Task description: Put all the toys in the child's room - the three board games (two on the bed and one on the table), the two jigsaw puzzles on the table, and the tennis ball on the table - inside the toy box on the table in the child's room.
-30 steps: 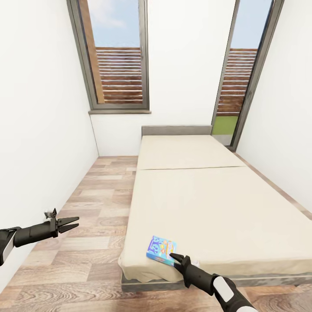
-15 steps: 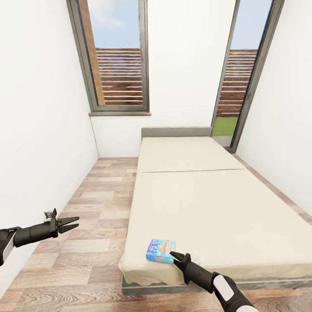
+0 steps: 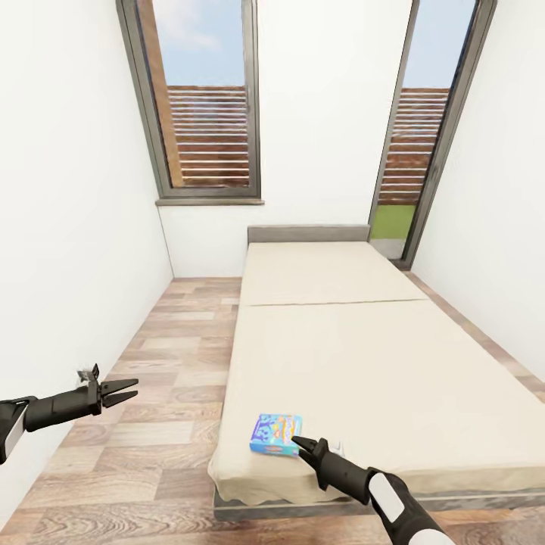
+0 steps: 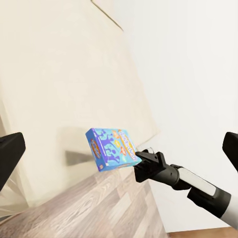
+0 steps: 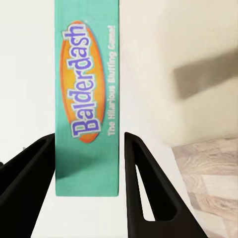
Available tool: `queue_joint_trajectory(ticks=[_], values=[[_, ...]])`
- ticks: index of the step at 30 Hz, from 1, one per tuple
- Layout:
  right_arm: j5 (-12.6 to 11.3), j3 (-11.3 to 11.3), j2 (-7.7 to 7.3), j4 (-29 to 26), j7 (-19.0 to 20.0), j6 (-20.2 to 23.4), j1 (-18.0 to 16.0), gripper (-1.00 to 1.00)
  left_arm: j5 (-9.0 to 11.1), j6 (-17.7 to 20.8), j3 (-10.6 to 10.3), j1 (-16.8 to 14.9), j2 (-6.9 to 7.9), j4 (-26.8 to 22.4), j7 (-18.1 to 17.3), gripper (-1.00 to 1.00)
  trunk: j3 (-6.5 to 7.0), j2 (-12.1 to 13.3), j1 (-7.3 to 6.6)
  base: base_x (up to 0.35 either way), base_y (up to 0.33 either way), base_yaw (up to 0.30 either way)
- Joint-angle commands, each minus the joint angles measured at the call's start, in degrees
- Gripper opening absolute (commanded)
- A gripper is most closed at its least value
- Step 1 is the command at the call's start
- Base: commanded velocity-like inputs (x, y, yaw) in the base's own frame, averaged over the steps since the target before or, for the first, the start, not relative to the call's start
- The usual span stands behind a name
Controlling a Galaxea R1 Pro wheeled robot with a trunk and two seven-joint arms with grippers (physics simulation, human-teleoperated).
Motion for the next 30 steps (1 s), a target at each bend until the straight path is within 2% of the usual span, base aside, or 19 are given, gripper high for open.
queue_joint_trajectory(ticks=[1,6,15,30], values=[[0.1,-0.3,0.04,0.0,0.1,0.3,0.0,-1.00,-0.4,0.6,0.2,0.0,-0.02,0.0,-0.3,1.00,0.13,0.4,-0.23,0.000,0.000,0.000],[0.1,0.0,0.06,-0.8,0.0,0.3,-0.1,-1.00,-0.4,0.6,0.2,0.0,-0.02,0.0,-0.3,1.00,1.03,2.4,-1.33,0.000,0.000,0.000],[0.0,0.2,1.38,-8.1,-0.7,0.9,-0.3,-1.00,-0.4,0.6,0.2,-0.1,0.00,0.0,-0.3,1.00,2.64,6.0,-3.31,0.000,0.000,0.000],[0.0,0.3,1.36,-10.4,-0.3,1.1,-5.1,-1.00,-0.4,0.6,0.2,-0.1,0.01,0.0,-0.3,1.00,5.34,12.0,-6.60,0.000,0.000,0.000]])
